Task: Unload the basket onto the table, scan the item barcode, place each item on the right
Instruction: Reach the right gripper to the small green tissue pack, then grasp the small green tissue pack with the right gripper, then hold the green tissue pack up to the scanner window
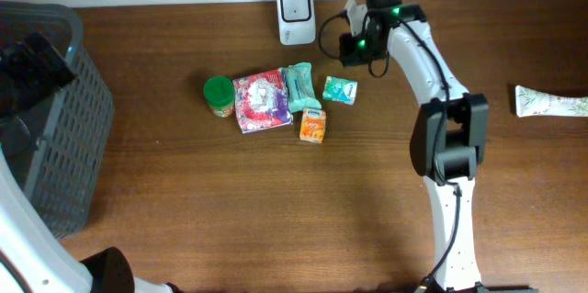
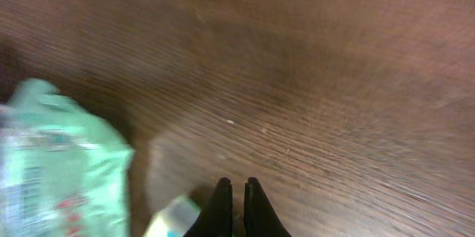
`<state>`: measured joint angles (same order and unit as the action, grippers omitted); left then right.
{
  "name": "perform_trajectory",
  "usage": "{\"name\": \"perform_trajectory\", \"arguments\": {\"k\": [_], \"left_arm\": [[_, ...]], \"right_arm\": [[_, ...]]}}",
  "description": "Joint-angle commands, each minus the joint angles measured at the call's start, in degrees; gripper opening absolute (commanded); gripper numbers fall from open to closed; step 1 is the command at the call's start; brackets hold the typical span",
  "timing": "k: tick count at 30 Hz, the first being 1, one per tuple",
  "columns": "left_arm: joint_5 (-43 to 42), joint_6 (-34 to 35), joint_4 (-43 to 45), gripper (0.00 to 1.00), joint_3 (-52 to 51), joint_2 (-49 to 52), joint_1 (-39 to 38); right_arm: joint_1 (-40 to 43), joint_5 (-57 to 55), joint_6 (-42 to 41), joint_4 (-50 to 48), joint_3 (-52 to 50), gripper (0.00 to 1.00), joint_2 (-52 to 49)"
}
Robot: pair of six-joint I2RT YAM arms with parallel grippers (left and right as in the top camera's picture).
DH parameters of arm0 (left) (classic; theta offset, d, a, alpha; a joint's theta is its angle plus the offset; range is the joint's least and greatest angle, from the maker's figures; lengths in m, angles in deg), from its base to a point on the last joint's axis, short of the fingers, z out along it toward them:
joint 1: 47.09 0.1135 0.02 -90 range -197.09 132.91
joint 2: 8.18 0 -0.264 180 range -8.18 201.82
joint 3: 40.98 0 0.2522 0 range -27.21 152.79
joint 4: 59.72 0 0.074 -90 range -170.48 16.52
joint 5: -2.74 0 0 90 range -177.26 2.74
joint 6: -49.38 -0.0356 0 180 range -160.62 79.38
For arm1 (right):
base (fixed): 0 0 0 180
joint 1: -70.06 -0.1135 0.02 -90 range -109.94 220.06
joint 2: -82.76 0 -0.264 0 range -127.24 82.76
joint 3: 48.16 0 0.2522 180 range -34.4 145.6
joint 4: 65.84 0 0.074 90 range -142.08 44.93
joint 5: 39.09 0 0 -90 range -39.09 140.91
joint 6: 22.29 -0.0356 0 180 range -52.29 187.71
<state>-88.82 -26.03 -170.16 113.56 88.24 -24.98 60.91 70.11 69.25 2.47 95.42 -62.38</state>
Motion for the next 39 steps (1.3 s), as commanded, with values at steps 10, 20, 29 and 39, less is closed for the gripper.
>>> {"name": "perform_trajectory", "arguments": {"k": [10, 20, 29, 39], "left_arm": [[-0.2, 0.5, 0.0, 0.99, -0.1, -0.4, 0.2], [-0.2, 0.5, 0.0, 0.99, -0.1, -0.4, 0.2], [-0.2, 0.5, 0.0, 0.99, -0.1, -0.4, 0.2], [-0.2, 0.5, 0.0, 0.99, -0.1, -0.4, 0.2]], "right_arm": [[0.3, -0.2, -5.7, 29.1, 1.9, 0.45, 5.4], [0.2, 4.4, -5.0, 16.2, -9.5, 0.51, 4.9], [0.2, 15.5, -5.0, 9.9, -15.3, 0.04, 5.0], [6.5, 67.4, 5.4, 15.1, -9.2, 0.04, 5.3]]}}
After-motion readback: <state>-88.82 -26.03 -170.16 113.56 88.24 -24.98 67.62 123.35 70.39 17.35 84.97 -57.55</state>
